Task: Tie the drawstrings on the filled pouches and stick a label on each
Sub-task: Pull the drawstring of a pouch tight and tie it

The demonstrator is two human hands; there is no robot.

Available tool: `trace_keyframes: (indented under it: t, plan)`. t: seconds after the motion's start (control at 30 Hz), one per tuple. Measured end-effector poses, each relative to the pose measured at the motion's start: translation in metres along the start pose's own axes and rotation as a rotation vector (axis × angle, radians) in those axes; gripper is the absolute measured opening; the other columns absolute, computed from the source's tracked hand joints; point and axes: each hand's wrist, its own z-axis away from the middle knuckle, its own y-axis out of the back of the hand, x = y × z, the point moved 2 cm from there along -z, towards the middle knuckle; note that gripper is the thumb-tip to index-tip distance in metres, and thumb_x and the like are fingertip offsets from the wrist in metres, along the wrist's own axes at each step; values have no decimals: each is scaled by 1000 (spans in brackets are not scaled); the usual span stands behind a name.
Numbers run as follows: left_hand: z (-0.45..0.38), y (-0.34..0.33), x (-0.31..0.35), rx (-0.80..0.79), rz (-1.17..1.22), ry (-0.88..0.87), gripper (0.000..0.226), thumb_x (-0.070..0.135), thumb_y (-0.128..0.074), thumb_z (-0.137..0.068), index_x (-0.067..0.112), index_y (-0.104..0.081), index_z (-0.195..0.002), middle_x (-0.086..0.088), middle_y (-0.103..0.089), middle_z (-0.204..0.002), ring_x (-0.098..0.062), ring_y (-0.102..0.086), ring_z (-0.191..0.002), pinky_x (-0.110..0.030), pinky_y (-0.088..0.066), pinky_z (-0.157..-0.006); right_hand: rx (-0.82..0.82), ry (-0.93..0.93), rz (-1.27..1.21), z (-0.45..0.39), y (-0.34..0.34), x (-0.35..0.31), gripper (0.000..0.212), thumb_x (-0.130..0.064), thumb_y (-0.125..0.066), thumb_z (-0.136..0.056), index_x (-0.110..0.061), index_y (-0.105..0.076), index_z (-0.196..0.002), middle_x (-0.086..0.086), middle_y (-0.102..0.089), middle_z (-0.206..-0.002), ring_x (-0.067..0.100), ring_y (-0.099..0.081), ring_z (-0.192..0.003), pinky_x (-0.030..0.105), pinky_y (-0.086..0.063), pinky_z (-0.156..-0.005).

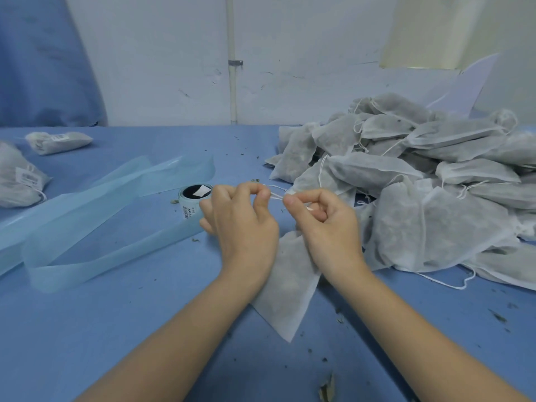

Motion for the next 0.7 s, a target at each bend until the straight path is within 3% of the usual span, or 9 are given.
trace_keyframes:
  t: [0.17, 0.27, 0.33, 0.4, 0.43, 0.53, 0.6, 0.7]
  plan:
    - [-9, 3, -4, 21, 1, -10, 14, 23, -53, -94, 20, -67, -95, 4, -34, -96, -14, -28, -103, -19, -11, -80, -13, 37, 24, -4, 1, -5, 21, -29, -76, -79, -44, -71, -65, 4, -55, -57, 4, -34, -51, 14, -34, -53]
    - [-9, 2, -4, -50, 97, -23, 8, 27, -56, -92, 29, -60, -86, 6, -35, -94, -9, -27, -98, -20, -21, -90, 22, 51, 1, -6, 3, -8, 16, -24, -77, -79, -35, -73, -68, -16, -46, -42, 2, -33, -46, 9, -31, -51]
    - [-6, 2, -4, -109, 199, 6, 5, 31, -58, -90, 31, -54, -86, 9, -36, -92, -10, -36, -93, -14, -29, -83, 125, 29, -54, -9, 7, -9, 10, -23, -78, -78, -31, -74, -73, -20, -48, -42, 0, -42, -45, 7, -34, -52]
    - [-2, 0, -6, -187, 304, 138, 22, 41, -61, -85, 26, -52, -97, 10, -43, -96, -4, -46, -85, -7, -34, -69, 264, -14, -194, -14, 13, -6, 8, -21, -78, -78, -28, -74, -76, -21, -68, -62, -7, -61, -60, 4, -42, -61]
    - [1, -3, -9, -243, 361, 256, 35, 48, -63, -81, 23, -52, -103, 8, -48, -101, -1, -50, -85, -8, -37, -70, 331, -37, -257, -16, 16, -5, 9, -21, -78, -78, -28, -74, -77, -19, -72, -72, -9, -65, -70, 4, -44, -65]
    - [13, -12, -12, -428, 682, 641, 66, 56, -74, -60, 13, -60, -108, -5, -65, -107, -22, -63, -95, -36, -49, -88, 483, -86, -355, -21, 21, 1, 9, -22, -78, -79, -29, -73, -76, -17, -74, -79, -7, -67, -80, 6, -47, -69]
    - [21, -18, -11, -508, 878, 738, 56, 43, -73, -60, 5, -67, -100, -14, -70, -99, -30, -66, -83, -40, -51, -78, 540, -92, -373, -23, 25, 4, 10, -21, -77, -80, -29, -72, -76, -18, -73, -77, -7, -67, -79, 8, -46, -69]
    - [23, -23, -9, -476, 1025, 738, 17, 12, -68, -80, -2, -69, -90, -13, -73, -89, -22, -70, -75, -30, -57, -66, 473, -123, -379, -24, 26, 6, 8, -22, -78, -79, -28, -73, -77, -16, -73, -77, -6, -66, -76, 11, -47, -70]
